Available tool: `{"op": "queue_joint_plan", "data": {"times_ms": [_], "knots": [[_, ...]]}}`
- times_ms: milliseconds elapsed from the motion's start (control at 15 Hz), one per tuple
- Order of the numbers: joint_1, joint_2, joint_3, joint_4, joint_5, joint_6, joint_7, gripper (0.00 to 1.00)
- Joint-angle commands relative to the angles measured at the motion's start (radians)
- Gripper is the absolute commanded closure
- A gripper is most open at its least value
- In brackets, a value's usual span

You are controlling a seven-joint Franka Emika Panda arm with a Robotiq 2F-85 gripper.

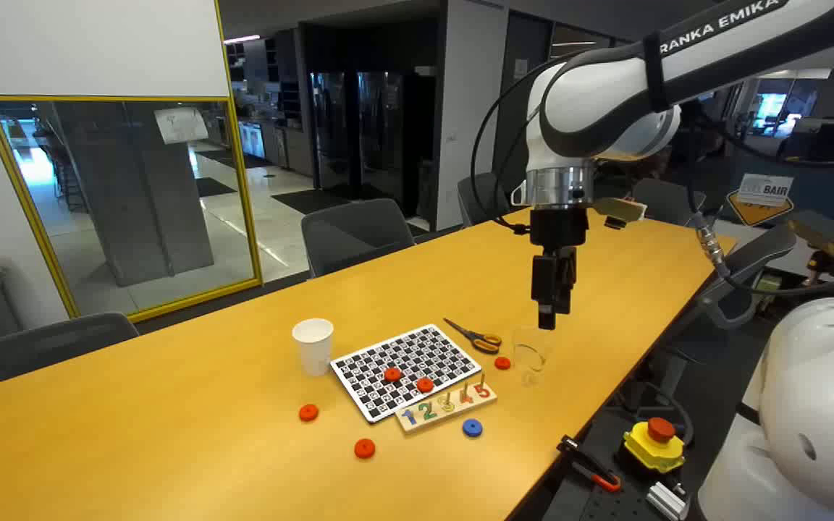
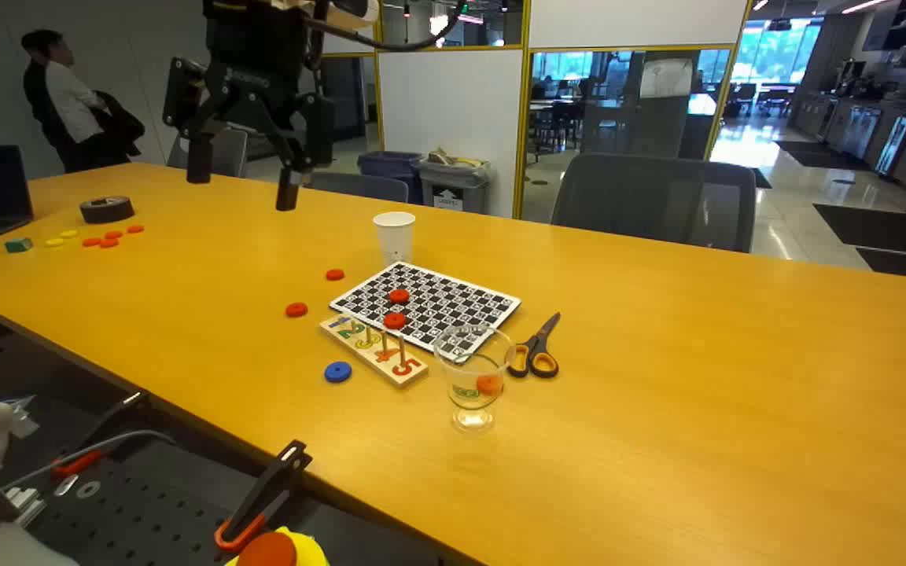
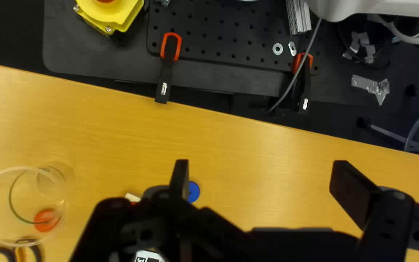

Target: Put the blue object in the colourless cup then put the orange objects in the white cup

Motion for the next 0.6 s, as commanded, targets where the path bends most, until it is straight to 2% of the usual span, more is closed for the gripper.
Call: {"op": "queue_joint_plan", "data": {"times_ms": [0,400,533], "knots": [[-0.013,0.002,0.012,0.003,0.007,-0.002,-0.006,0.00],[-0.014,0.004,0.017,0.002,0.006,0.003,0.005,0.00],[-0.013,0.019,0.040,-0.022,0.014,0.055,0.054,0.00]]}}
